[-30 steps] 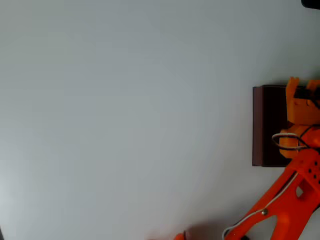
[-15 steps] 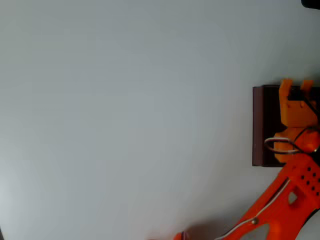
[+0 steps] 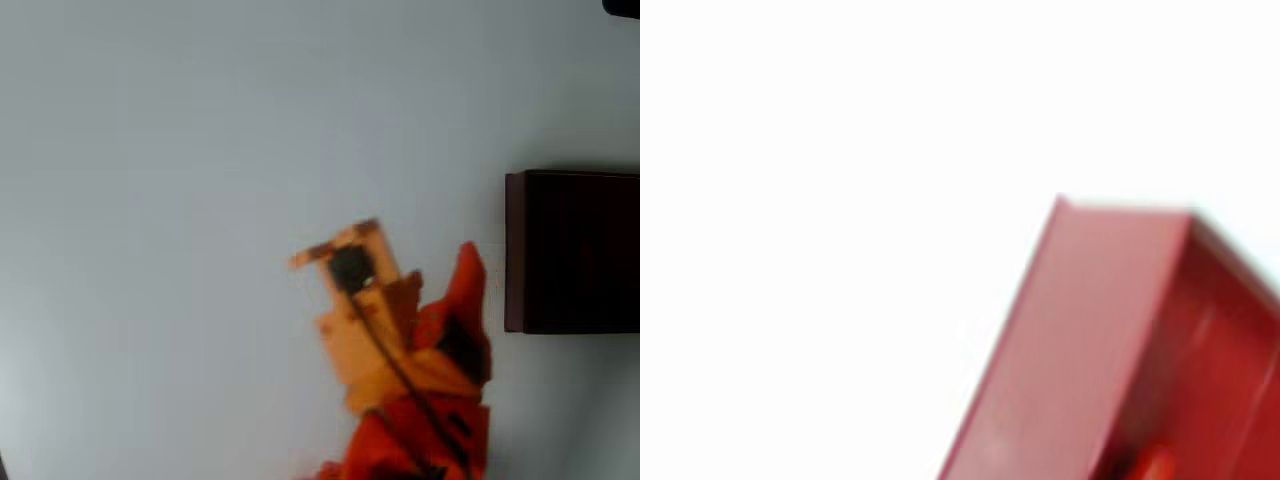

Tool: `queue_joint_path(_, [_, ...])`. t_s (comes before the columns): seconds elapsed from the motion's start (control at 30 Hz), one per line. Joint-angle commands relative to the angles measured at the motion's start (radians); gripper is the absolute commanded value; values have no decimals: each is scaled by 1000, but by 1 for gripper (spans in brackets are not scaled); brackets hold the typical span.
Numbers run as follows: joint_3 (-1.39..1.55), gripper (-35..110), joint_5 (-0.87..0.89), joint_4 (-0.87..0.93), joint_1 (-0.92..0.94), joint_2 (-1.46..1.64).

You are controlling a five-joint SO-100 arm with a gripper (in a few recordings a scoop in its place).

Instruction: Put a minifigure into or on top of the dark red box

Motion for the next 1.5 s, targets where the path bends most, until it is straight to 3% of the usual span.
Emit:
queue_joint_path(0.0, [77,20,-26,9,-161,247])
queue_joint_path(0.27, [287,17,-150,31,-442,644])
queue_joint_path(0.4, [290,12,-175,77,-514,644])
queue_joint_path(0.57, [339,8,-302,95,-538,641])
queue_joint_path(0.67, [385,0,-282,126,-526,641])
queue_joint_path(0.83, [488,0,-396,101,-551,644])
queue_joint_path(1.03, [575,0,-333,135,-597,644])
queue_joint_path(1.47, [646,0,-468,213,-678,646])
